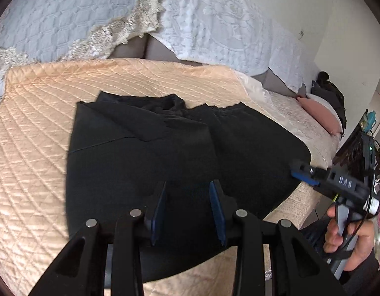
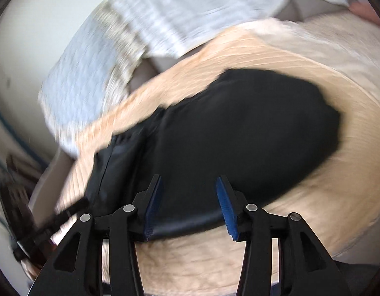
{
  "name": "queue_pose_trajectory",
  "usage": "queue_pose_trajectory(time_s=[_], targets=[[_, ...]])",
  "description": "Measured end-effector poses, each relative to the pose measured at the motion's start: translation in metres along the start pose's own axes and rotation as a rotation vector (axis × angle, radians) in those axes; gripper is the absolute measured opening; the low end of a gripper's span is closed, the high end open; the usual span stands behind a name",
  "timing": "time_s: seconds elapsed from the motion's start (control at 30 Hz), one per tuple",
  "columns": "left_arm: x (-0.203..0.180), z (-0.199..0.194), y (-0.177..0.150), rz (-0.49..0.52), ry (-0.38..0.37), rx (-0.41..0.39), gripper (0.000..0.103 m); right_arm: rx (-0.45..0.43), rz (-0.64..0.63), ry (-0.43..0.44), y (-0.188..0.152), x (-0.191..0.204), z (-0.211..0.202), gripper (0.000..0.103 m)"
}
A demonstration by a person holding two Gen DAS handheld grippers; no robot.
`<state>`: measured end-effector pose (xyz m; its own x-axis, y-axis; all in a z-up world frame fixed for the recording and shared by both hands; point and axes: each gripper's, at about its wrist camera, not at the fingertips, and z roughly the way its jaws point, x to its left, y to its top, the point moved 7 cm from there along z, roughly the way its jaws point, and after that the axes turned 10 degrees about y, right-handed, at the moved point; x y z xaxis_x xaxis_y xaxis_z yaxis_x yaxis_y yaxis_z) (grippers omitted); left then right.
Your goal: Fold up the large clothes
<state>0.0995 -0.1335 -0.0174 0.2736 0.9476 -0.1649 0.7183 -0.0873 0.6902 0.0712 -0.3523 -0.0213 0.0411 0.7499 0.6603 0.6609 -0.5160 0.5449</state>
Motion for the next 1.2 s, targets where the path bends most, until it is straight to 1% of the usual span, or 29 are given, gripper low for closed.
queue_pose_trajectory(time_s=[0.03,0.1,0.13,0.17,0.27,0.37,0.47,0.5,0.53,0.57,0.63,0.7,0.8,0.83,0.93,1.0,1.03,1.07,1.13,1.2], targets=[[-0.005,0.006,0.0,0.016,0.004,0.004,0.037,-0.019,0.032,-0.009,0.006,-0.011,-0.005,0.046],[-0.012,0.02,-0.001,0.038,0.037,0.018,0.037,-0.046,0.133,-0.033,0.016,-0.041,-0.014,0.046],[-0.014,0.023,-0.001,0.04,0.043,0.017,0.038,-0.074,0.179,-0.014,0.019,-0.05,-0.021,0.046],[-0.015,0.025,0.0,0.038,0.047,0.015,0.039,-0.095,0.201,-0.004,0.022,-0.053,-0.027,0.046],[-0.016,0.025,0.002,0.028,0.043,0.017,0.041,-0.155,0.219,-0.028,0.02,-0.059,-0.05,0.047],[-0.016,0.026,0.0,0.037,0.048,0.011,0.041,-0.178,0.271,-0.016,0.017,-0.065,-0.054,0.047],[-0.016,0.026,-0.001,0.039,0.052,0.007,0.042,-0.199,0.306,-0.031,0.014,-0.068,-0.057,0.048],[-0.015,0.026,-0.001,0.035,0.051,0.008,0.042,-0.201,0.31,-0.056,0.01,-0.069,-0.062,0.05],[-0.015,0.026,-0.001,0.03,0.049,0.009,0.042,-0.206,0.316,-0.078,0.007,-0.069,-0.064,0.058],[-0.014,0.026,-0.001,0.027,0.048,0.009,0.042,-0.215,0.329,-0.087,0.004,-0.071,-0.066,0.061],[-0.014,0.026,-0.001,0.024,0.047,0.009,0.042,-0.204,0.369,-0.092,0.003,-0.081,-0.059,0.061],[-0.014,0.027,-0.002,0.026,0.048,0.007,0.043,-0.19,0.4,-0.076,0.006,-0.089,-0.051,0.062],[-0.013,0.027,-0.001,0.023,0.046,0.007,0.043,-0.212,0.396,-0.058,0.023,-0.095,-0.045,0.063],[-0.013,0.028,-0.001,0.019,0.044,0.008,0.043,-0.209,0.411,-0.07,0.027,-0.102,-0.04,0.063],[-0.012,0.028,-0.001,0.007,0.044,0.011,0.043,-0.251,0.441,-0.062,0.032,-0.107,-0.038,0.064],[-0.012,0.029,-0.001,0.004,0.046,0.011,0.043,-0.257,0.421,-0.071,0.034,-0.103,-0.036,0.064],[-0.013,0.03,-0.001,0.004,0.047,0.01,0.043,-0.255,0.4,-0.09,0.035,-0.104,-0.032,0.063],[-0.013,0.03,-0.001,0.004,0.049,0.01,0.043,-0.253,0.389,-0.103,0.036,-0.105,-0.03,0.059],[-0.013,0.031,0.0,0.002,0.051,0.009,0.043,-0.233,0.362,-0.161,0.039,-0.107,-0.025,0.052],[-0.013,0.031,0.0,-0.003,0.051,0.009,0.043,-0.22,0.353,-0.177,0.043,-0.107,-0.022,0.04]])
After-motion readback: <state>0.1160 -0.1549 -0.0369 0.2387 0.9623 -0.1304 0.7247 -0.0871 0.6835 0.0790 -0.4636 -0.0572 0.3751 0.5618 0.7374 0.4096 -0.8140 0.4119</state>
